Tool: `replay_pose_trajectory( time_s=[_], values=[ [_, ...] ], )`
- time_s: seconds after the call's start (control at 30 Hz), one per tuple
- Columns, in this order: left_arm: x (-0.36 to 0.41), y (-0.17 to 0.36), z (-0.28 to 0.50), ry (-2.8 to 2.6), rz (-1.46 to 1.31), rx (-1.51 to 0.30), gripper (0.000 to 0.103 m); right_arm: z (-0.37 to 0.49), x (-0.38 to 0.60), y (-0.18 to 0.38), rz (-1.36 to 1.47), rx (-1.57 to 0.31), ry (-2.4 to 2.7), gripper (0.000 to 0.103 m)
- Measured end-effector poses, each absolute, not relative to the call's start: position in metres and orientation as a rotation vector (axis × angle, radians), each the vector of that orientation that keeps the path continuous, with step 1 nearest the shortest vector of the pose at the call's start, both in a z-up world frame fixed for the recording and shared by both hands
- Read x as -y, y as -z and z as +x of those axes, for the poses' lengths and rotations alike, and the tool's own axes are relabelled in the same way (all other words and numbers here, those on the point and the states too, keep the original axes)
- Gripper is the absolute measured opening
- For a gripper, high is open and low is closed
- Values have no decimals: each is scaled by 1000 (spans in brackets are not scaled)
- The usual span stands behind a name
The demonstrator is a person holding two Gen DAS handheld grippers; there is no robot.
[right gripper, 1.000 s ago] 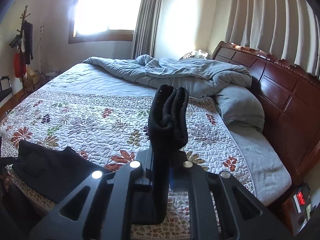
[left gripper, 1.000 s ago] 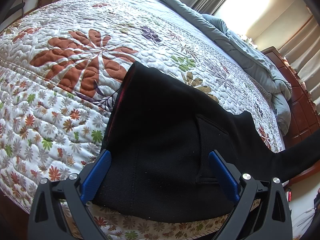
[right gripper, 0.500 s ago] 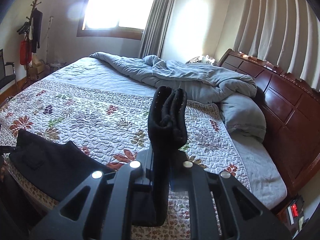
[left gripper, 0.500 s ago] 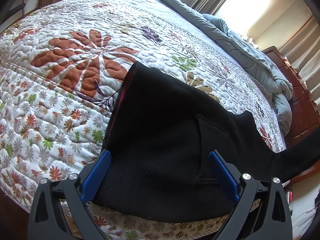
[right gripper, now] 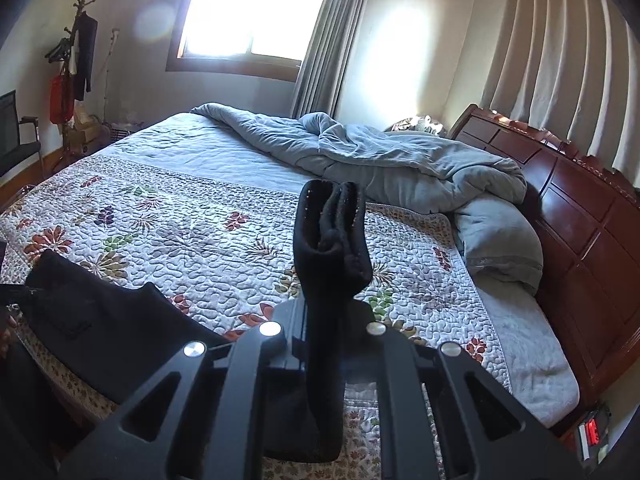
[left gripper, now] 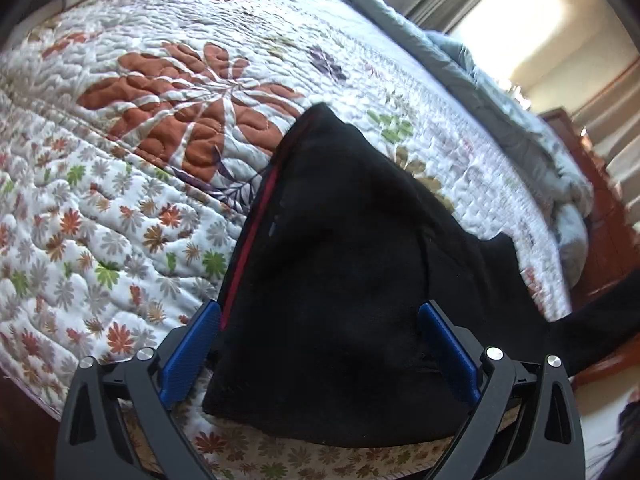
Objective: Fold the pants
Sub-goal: 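Lift the waistband slightly with the left gripper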
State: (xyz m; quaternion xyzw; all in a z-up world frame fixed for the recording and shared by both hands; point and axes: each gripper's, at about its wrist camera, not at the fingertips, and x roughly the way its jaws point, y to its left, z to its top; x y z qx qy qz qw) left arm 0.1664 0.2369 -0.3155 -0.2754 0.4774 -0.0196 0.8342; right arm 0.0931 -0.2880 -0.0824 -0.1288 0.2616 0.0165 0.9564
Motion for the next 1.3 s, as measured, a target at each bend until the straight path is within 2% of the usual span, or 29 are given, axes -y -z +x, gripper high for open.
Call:
replay_pose_trajectory(
  time_s=[0.73,1.3],
  values=[
    [-240,316,159,32,-593,-1016,99,106,257,103,-315,-580,-69,10],
    [-244,316,157,55,-614,-1010,99,116,203,143,-456,-648,-125,10]
  ],
)
